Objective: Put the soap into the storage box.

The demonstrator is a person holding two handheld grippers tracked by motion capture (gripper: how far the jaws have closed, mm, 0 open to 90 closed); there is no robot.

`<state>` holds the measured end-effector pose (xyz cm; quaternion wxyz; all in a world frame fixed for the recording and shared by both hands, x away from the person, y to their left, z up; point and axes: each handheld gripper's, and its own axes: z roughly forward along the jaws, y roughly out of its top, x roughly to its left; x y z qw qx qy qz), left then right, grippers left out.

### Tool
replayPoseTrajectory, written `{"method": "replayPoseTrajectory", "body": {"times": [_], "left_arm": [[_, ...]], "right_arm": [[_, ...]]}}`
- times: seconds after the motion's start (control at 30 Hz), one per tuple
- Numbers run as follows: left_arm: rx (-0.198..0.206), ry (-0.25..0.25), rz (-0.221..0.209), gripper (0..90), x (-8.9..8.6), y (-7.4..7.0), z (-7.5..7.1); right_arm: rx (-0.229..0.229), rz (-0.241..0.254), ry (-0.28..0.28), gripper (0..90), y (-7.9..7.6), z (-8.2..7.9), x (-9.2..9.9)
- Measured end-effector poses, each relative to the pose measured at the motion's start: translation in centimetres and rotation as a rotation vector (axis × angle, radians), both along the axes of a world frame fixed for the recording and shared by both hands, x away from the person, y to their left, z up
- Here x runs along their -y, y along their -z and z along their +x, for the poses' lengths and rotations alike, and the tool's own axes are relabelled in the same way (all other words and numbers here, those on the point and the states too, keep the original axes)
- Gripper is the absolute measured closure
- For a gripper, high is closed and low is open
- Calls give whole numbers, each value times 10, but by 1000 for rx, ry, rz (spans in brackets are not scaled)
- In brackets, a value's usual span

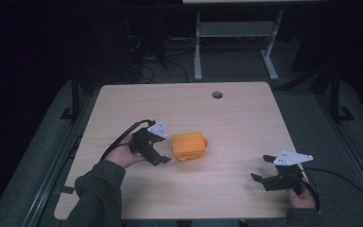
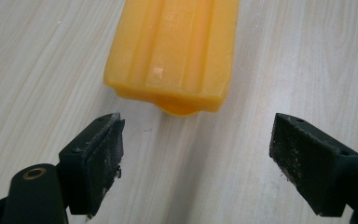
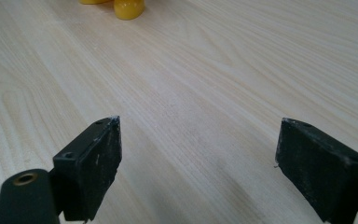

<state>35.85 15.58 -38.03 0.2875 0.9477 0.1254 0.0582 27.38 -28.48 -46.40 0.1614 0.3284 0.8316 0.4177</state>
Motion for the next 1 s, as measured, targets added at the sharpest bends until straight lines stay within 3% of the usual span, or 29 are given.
{"method": "replayPoseTrajectory", "body": {"times": [0.57,1.0], "left_arm": [[35,-1,-14,168,-17,-1,-21],[18,-4,-31,167,-33,13,-40]], "right_arm": [[4,-9,23,137,0,-1,3],[16,-15,58,137,0,-4,6]]}}
